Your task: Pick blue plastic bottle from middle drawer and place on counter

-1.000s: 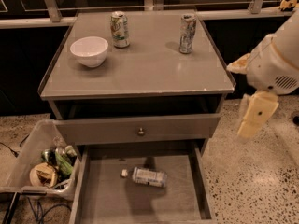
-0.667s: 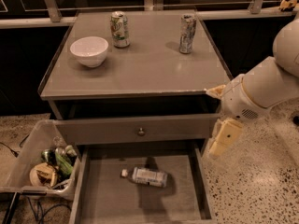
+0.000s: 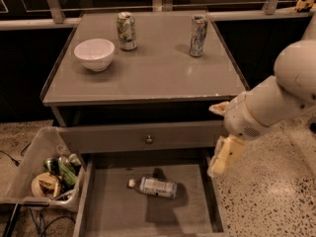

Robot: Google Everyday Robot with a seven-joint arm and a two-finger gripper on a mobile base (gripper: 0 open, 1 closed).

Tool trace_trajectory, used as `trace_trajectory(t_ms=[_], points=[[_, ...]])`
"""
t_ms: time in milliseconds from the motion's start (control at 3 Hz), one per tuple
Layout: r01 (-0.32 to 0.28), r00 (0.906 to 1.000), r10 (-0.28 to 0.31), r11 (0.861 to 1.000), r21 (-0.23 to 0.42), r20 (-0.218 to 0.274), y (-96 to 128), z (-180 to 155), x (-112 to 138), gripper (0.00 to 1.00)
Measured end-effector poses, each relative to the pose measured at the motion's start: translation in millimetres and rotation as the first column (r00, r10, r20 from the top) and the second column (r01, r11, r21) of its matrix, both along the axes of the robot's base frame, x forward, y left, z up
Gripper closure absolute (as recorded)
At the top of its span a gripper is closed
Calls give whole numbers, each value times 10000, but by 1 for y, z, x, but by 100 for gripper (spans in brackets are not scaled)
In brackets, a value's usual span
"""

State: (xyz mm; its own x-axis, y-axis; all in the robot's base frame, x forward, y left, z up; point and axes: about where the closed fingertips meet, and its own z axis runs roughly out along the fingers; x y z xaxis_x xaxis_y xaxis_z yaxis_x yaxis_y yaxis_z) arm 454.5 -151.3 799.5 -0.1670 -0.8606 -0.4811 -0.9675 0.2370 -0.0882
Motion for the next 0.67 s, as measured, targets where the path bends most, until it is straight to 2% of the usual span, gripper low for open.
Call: trace_trajectory(t_ms=[333,667], points=[[55,9997,-28,9942,1071,-251,19,-56,-2,0],[201,9997,-227,9695,2442,78,37,-108,-5,0]])
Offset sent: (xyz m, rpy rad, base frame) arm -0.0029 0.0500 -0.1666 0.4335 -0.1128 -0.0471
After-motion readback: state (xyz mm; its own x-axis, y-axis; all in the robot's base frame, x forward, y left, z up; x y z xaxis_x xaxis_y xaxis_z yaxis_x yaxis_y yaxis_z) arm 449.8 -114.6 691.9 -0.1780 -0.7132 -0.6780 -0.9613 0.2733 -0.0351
